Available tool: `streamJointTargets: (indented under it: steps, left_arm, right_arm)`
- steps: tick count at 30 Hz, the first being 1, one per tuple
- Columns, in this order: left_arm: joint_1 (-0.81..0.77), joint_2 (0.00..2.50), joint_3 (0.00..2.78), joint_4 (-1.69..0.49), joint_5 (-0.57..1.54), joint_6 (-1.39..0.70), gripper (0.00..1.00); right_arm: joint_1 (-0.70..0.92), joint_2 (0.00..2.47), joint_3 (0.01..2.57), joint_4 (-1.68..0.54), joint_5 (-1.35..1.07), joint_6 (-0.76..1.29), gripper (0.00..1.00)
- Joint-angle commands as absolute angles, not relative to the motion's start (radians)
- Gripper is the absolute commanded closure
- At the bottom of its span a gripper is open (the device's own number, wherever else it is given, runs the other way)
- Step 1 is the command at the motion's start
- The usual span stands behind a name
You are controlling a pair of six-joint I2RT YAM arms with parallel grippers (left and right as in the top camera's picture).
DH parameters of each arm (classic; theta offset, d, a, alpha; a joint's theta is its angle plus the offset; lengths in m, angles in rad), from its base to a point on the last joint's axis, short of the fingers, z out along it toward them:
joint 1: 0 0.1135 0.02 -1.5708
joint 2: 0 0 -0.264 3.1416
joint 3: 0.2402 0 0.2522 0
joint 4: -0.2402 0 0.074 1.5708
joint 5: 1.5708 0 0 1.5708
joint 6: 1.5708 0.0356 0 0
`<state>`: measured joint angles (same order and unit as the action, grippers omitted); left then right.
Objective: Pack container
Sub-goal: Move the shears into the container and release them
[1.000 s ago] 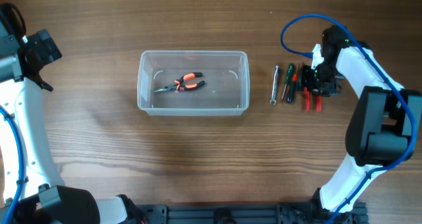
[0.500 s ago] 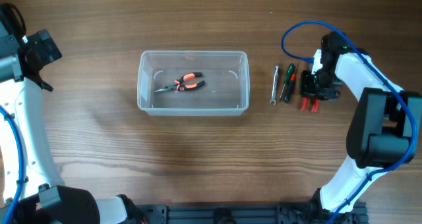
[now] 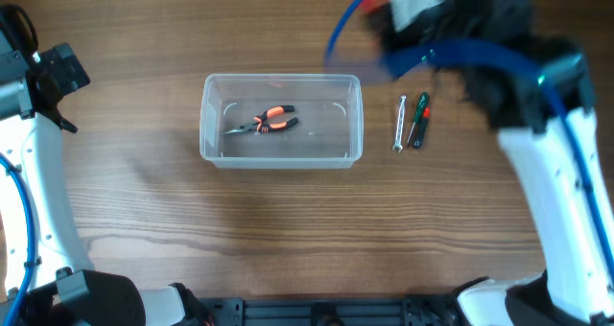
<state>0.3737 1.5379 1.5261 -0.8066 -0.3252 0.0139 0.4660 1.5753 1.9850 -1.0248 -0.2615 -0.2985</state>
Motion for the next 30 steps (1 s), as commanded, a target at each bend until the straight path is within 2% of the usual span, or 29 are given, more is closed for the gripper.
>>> streamJointTargets:
  steps: [1, 8, 13, 21, 22, 23, 24, 27, 30]
  left_arm:
    - [0.378, 1.545, 1.534, -0.804, -0.334, 0.015, 0.0]
    - [0.378, 1.545, 1.534, -0.804, -0.334, 0.015, 0.0]
    - [0.378, 1.545, 1.534, -0.804, -0.334, 0.015, 0.0]
    - [0.378, 1.545, 1.534, -0.804, -0.334, 0.015, 0.0]
    - [0.378, 1.545, 1.534, -0.804, -0.334, 0.015, 0.0]
    - [0.378, 1.545, 1.534, -0.804, -0.334, 0.015, 0.0]
    - [0.378, 1.545, 1.534, -0.804, -0.334, 0.015, 0.0]
    - [0.378, 1.545, 1.534, -0.804, -0.334, 0.015, 0.0]
    - [0.378, 1.545, 1.534, -0.804, -0.334, 0.015, 0.0]
  right_arm:
    - [0.634, 1.699, 1.921, -1.033, -0.315, -0.683, 0.96]
    - [0.663, 2.036, 1.854, -1.041, -0.315, -0.993, 0.95]
    - [0.664, 2.22, 1.854, -1.042, -0.316, -1.04, 0.96]
    - [0.665, 2.272, 1.854, -0.984, -0.427, -1.045, 0.95]
    - [0.665, 2.272, 1.854, -0.978, -0.427, -1.043, 0.87]
    - [0.665, 2.272, 1.854, -0.971, -0.425, -1.034, 0.7]
    - [0.665, 2.268, 1.86, -0.962, -0.406, -0.974, 0.65]
    - [0.662, 2.233, 1.909, -0.972, -0.313, -0.8, 0.55]
    - [0.658, 2.146, 1.991, -1.052, -0.158, -0.782, 0.54]
